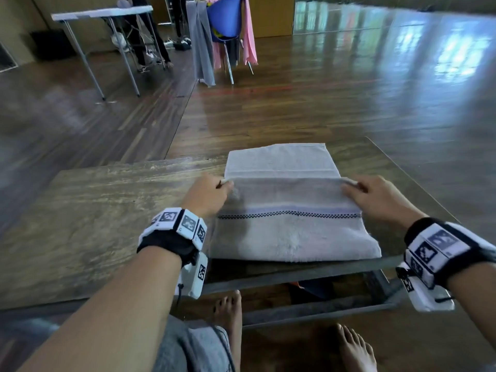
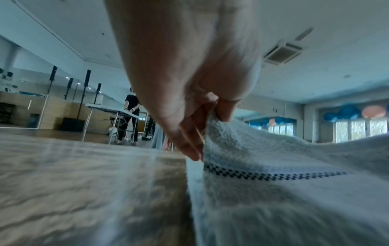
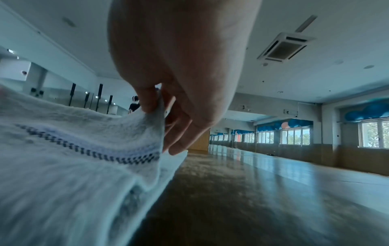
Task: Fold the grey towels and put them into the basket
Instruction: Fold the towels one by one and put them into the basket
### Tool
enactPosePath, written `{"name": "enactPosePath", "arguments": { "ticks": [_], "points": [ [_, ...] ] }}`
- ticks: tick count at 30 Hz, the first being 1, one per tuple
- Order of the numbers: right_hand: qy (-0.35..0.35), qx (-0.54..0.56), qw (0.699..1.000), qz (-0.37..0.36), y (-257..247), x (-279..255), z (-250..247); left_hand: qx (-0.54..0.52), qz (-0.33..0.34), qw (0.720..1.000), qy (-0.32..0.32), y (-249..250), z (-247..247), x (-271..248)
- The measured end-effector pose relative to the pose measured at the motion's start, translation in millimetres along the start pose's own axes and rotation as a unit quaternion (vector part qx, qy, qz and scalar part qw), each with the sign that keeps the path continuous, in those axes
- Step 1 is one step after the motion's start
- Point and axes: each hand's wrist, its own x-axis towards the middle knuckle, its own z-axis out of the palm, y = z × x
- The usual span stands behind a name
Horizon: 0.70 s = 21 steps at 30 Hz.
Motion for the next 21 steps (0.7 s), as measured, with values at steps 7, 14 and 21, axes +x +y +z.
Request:
{"name": "enactPosePath", "arguments": {
  "ticks": [7,14,21],
  "points": [
    [-0.179,-0.069,0.981,-0.021,17.8,-2.8,-7.4,0.049,-0.093,0.980,-0.170,-3.5,-2.5,3.4],
    [-0.072,0.094,0.993,0.027,19.6,-4.4,-12.5,0.003,-0.086,0.992,-0.091,1.6,-13.8,8.2],
    [-0.011,-0.044,0.997,-0.059,12.2,11.8,8.9,0.043,-0.026,0.997,-0.054,-3.0,8.6,7.5]
  ]
}}
